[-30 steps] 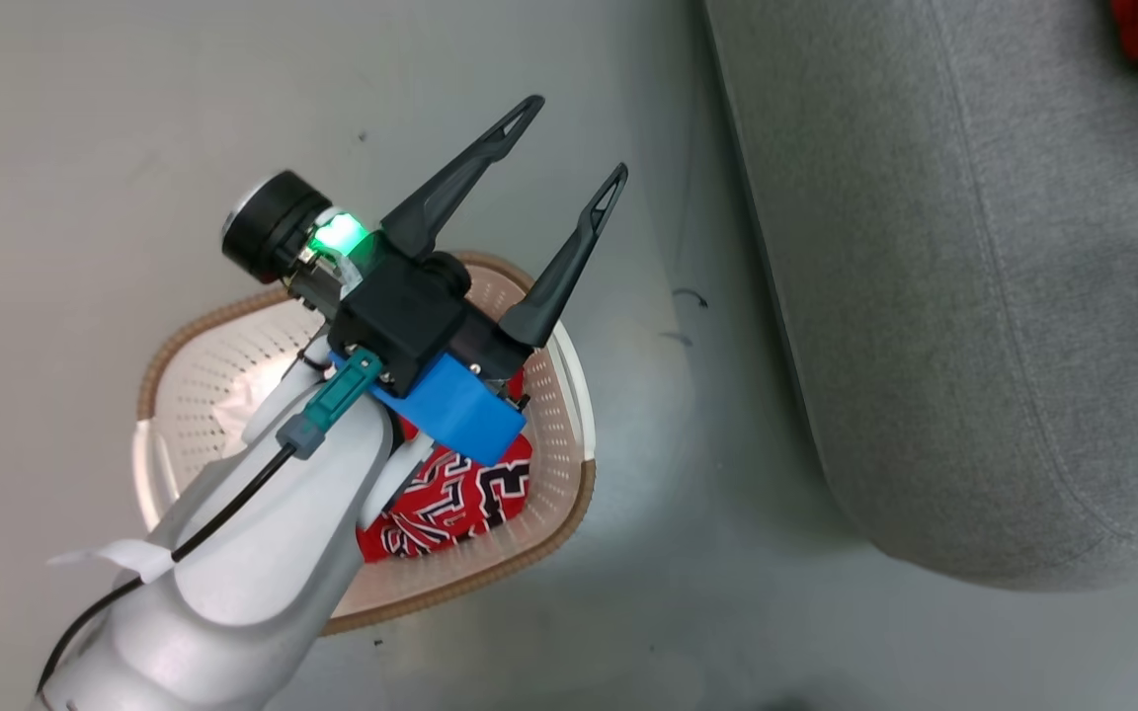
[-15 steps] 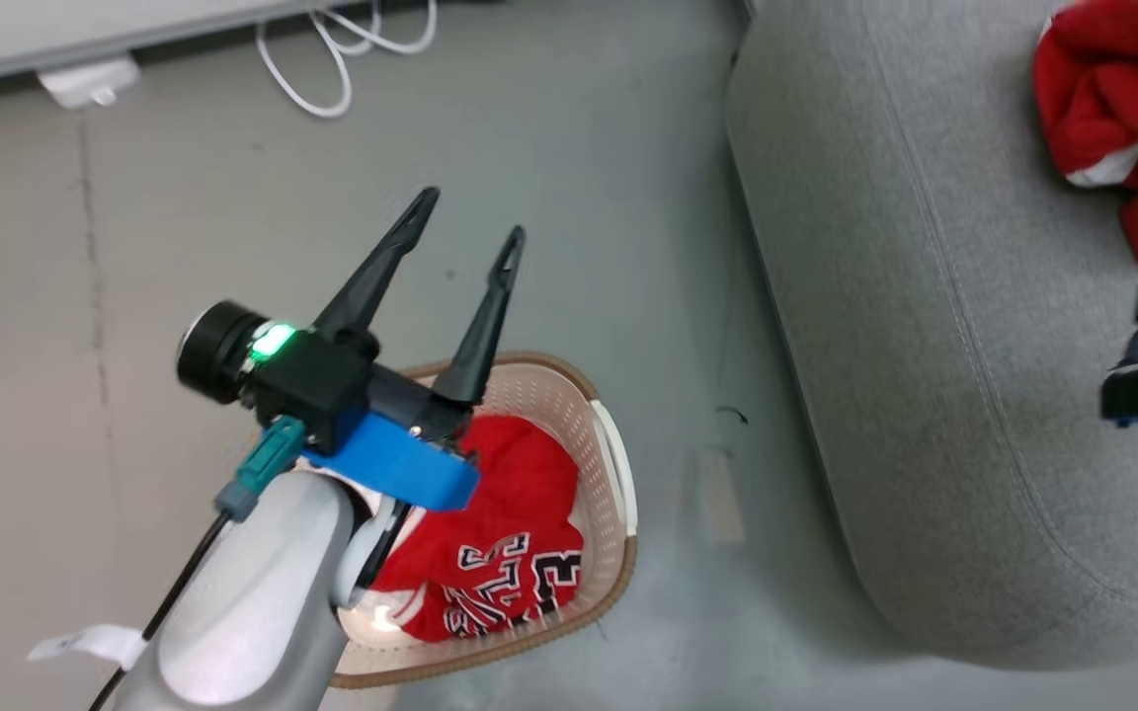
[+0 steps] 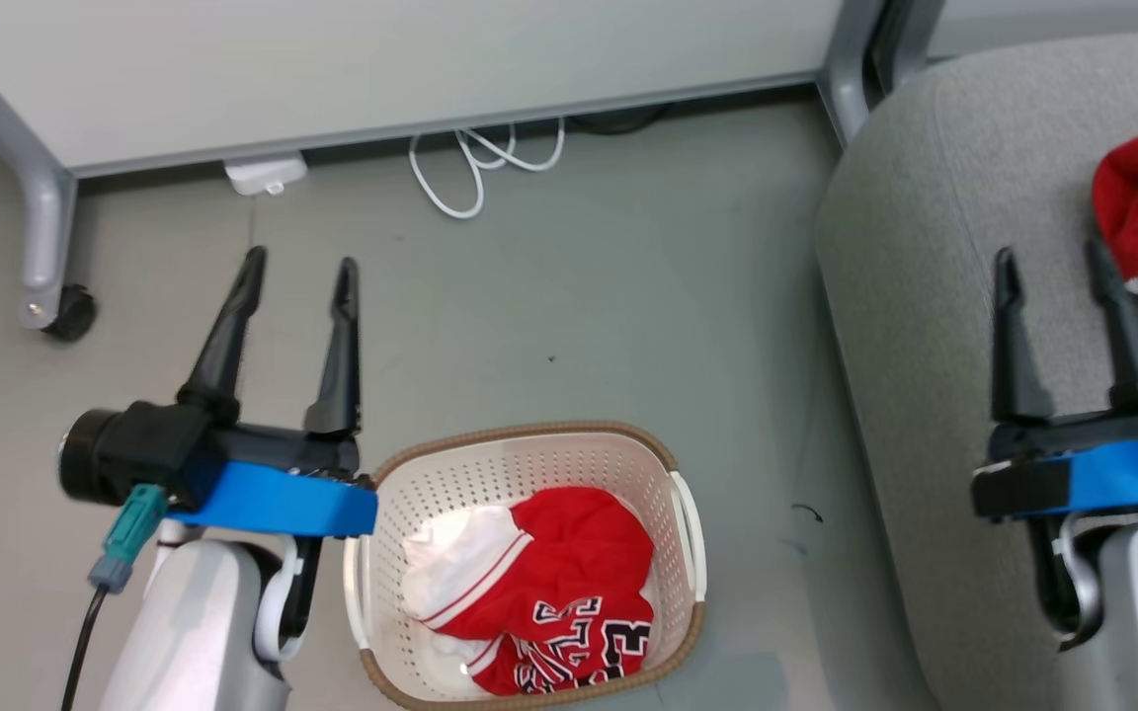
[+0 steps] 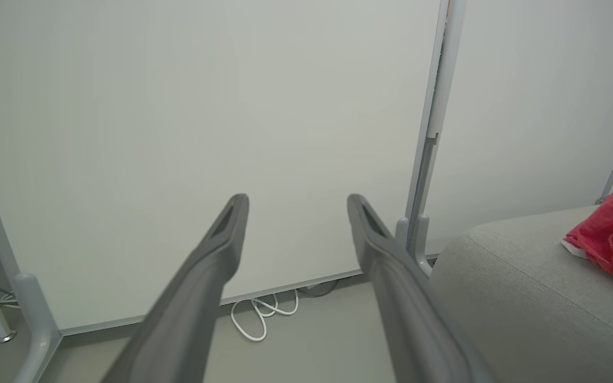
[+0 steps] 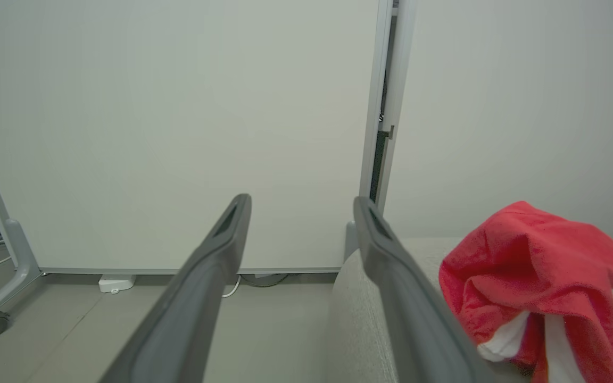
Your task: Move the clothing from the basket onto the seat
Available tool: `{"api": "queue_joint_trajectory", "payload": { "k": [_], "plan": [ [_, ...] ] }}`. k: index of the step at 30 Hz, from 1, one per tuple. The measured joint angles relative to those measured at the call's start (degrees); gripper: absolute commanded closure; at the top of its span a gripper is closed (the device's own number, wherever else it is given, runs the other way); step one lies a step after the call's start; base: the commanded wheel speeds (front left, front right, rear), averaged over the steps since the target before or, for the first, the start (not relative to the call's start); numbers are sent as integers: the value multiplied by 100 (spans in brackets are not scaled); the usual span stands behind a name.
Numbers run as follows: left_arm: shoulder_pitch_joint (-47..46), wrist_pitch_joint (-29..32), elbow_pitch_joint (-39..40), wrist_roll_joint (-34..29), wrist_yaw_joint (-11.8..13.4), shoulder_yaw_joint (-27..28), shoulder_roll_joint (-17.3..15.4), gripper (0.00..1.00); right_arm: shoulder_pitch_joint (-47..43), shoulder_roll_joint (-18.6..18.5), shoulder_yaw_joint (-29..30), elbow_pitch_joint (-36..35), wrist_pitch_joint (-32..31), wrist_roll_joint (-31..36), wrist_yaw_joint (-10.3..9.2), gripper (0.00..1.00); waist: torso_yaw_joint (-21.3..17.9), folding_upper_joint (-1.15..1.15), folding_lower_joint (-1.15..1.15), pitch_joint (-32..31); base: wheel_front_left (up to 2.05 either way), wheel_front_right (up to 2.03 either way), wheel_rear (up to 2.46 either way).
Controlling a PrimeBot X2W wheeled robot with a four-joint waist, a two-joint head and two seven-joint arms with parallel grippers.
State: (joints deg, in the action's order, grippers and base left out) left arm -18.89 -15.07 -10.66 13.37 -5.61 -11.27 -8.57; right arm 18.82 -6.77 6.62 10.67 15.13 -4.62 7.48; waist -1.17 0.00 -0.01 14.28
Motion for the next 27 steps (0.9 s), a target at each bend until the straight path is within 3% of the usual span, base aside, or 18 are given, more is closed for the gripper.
{"api": "queue_joint_trajectory", "payload": {
  "k": [9,27],
  "plan": [
    [505,1,98,-201,-97,568,243,0,-346,246,-497,-142,0,153,0,0,283,0,0,-424,0,0,0],
    [1151,1,56,-379,-160,905,482,0,-1072,378,-390,-298,0,130,0,0,363,0,1,-806,0,0,0]
  ]
}}
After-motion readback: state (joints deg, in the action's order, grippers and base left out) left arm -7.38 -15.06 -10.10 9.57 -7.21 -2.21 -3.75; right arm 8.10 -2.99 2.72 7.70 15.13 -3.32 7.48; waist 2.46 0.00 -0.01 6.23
